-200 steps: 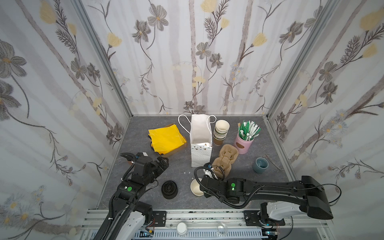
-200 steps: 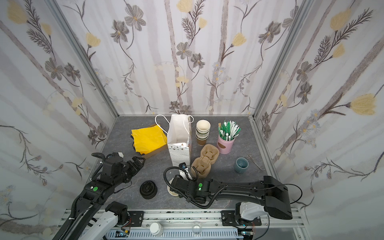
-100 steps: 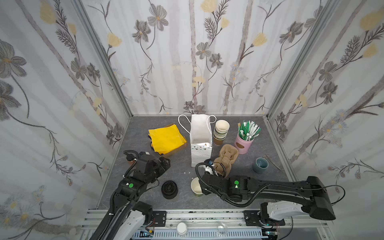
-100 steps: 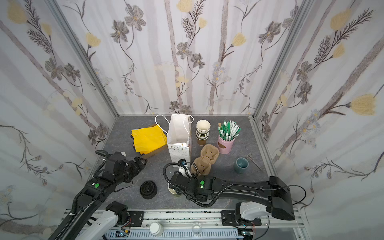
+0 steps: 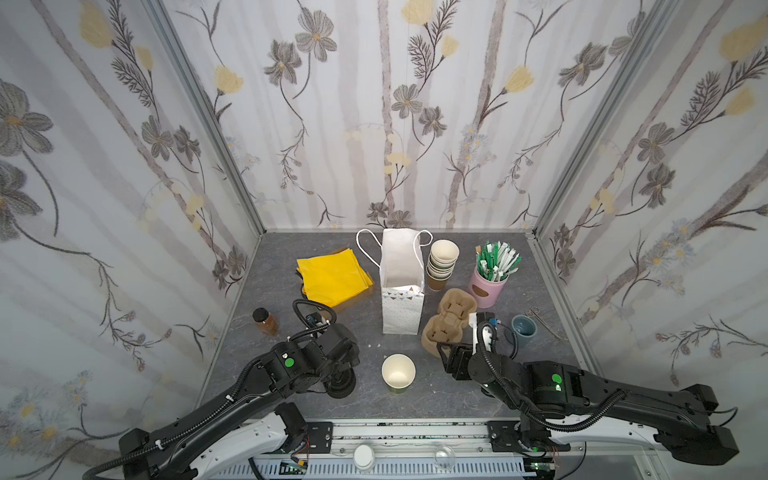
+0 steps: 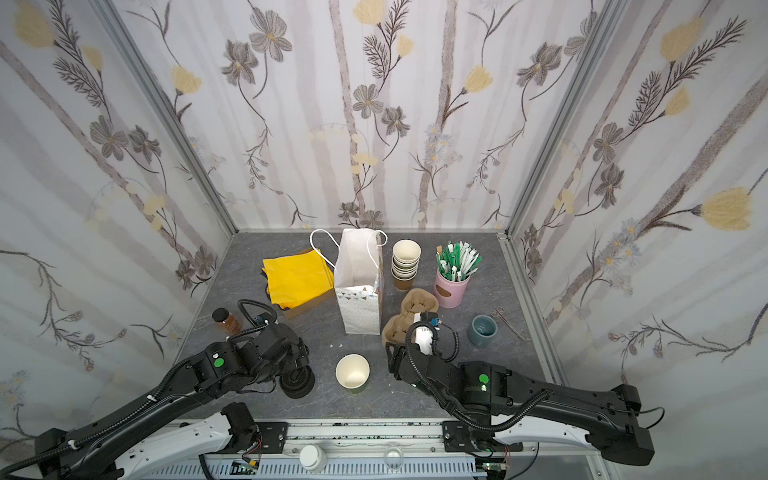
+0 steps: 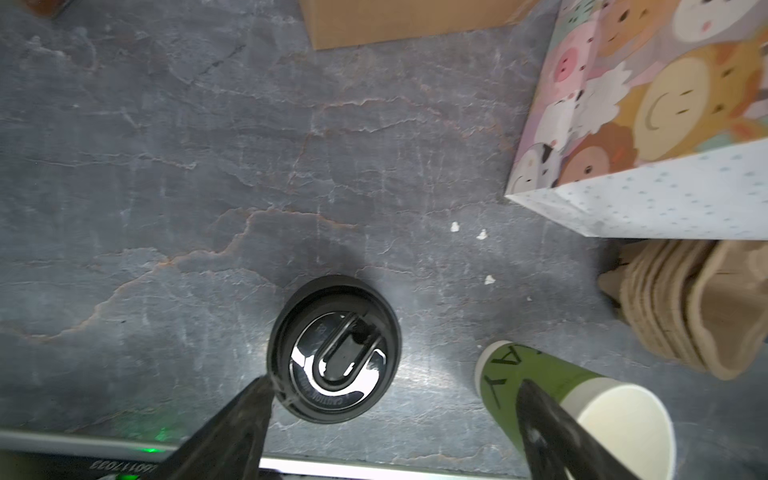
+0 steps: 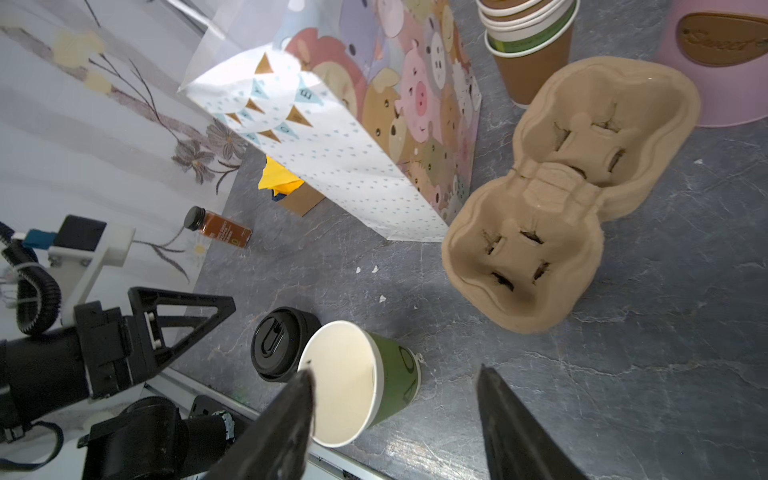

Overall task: Pack the takeout coffee
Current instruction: 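Set the green cup down with the right gripper while the left nears the lid, then lower the left gripper onto the black lid and grasp it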

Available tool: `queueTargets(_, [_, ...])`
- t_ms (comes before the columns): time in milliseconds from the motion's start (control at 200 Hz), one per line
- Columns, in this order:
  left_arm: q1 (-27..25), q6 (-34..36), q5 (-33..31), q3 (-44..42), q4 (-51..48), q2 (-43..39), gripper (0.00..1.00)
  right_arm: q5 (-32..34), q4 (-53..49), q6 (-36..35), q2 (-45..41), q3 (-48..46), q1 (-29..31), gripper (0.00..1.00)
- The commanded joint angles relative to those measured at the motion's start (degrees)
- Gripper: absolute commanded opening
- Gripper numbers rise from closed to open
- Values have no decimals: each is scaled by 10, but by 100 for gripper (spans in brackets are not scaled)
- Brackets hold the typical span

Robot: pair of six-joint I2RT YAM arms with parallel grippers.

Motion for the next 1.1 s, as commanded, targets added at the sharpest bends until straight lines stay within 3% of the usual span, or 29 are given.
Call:
queueTargets(0, [-9, -10, -33, -4, -53, 16, 94, 46, -12, 57, -32, -26, 0, 64])
queueTargets(125, [-8, 21, -11, -20, -38, 37, 97, 44, -16, 64, -41, -41, -1, 64])
queueTargets(285, [-4, 56, 62, -49, 21, 61, 98, 38, -26, 63, -15, -33, -4, 64])
queueTargets(410, [7, 76, 60, -49, 26, 74, 94, 30, -40, 62, 9, -22, -3, 64])
queueTargets(634, [74, 149, 106, -63, 46, 85, 87, 21, -45, 68, 23, -22, -4, 64])
queueTargets(1094, [95, 187, 128, -76, 67, 112, 80, 24, -46, 77, 21, -22, -4, 64])
